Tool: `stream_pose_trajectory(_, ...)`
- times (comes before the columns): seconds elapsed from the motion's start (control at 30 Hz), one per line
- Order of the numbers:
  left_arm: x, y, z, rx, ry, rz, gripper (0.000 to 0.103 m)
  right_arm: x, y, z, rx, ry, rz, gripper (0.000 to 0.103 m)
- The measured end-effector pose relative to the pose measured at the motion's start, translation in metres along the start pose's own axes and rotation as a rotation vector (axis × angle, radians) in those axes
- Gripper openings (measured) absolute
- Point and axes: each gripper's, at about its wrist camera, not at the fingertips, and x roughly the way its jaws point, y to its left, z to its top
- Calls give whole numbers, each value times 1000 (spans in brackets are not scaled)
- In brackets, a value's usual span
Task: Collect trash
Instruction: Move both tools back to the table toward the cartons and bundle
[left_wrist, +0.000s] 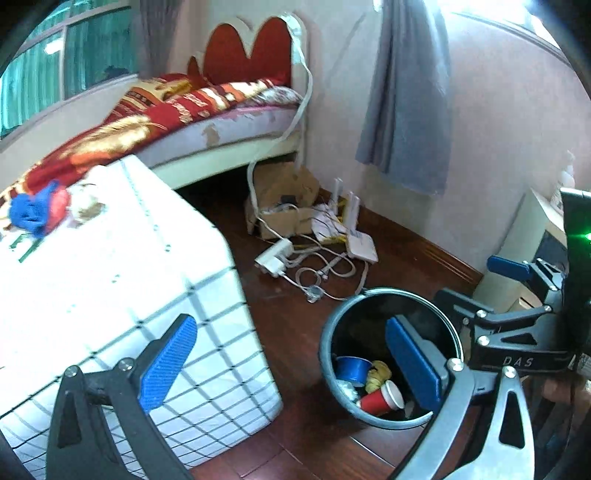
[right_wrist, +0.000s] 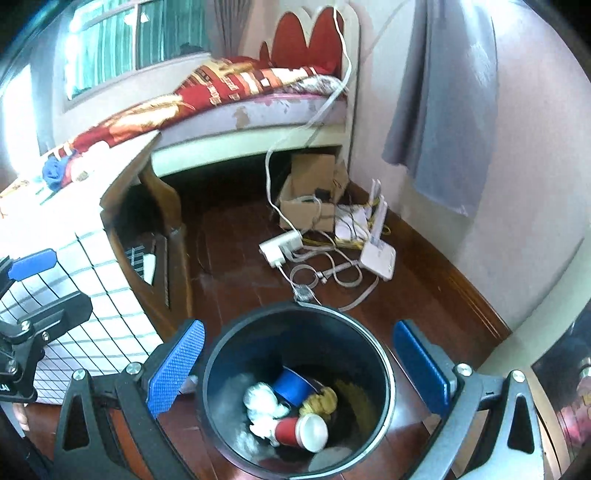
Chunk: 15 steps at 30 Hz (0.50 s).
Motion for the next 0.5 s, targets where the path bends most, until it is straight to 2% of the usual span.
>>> stream_pose_trajectory(0.1, -12, 14, 0, 1, -13, 78, 103, -24, 21, 16, -34, -124, 18, 103)
stream_pose_trajectory(0.33, -45, 73, -1, -110, -77, 186, 103, -39, 68, 33, -76, -257, 109, 103)
stream_pose_trajectory(0.43, -59, 99, -3, -143, -93, 233, 103, -34, 93, 42, -111, -232, 151, 103)
stream_pose_trajectory(0.5, -67, 119, -5, -165, -96, 273, 103, -31, 113, 50, -132, -184, 177, 103)
